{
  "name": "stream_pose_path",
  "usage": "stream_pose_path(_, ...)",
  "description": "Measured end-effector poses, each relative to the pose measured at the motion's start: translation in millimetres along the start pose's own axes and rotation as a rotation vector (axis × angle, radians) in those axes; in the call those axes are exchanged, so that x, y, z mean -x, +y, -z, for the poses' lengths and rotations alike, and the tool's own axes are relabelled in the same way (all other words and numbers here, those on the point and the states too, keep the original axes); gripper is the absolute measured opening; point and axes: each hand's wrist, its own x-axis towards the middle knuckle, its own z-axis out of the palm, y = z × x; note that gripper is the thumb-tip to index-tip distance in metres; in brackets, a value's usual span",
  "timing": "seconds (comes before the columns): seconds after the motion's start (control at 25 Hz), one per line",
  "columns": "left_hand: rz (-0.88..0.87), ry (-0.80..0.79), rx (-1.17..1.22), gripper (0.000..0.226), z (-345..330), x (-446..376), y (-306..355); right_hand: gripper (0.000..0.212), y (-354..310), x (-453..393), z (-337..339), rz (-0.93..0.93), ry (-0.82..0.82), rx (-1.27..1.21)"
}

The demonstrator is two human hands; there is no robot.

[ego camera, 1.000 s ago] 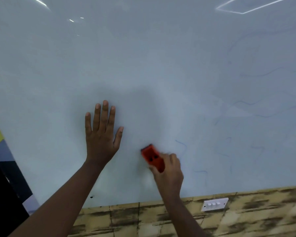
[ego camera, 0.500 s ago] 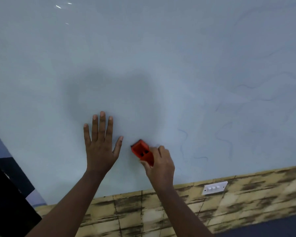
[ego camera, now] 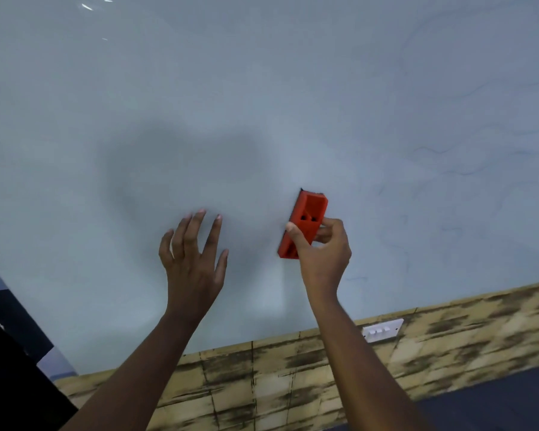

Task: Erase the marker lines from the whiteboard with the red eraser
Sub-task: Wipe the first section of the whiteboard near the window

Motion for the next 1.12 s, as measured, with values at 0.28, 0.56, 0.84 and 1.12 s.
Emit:
stream_pose_path(0.28, -0.104, -0.093, -0.052, 0.079, -10, -11, 12, 0.058, 105, 42, 13, -0.754, 0.183, -0.316)
stream_pose_path(0.56, -0.090, -0.130, -0.015, 0.091, -20, -11, 13, 0.050, 77, 26, 6, -0.788, 0.182, -0.423)
stream_pose_path(0.84, -0.078, -0.132, -0.024, 0.089, -23, -5, 13, 0.058, 36, 16, -18, -0.521, 0.053, -0.382)
stream_pose_path(1.12, -0.011, -0.102, -0.024, 0.083, -26, 3, 27, 0.048, 184, 57, 25, -0.970, 0.165, -0.296)
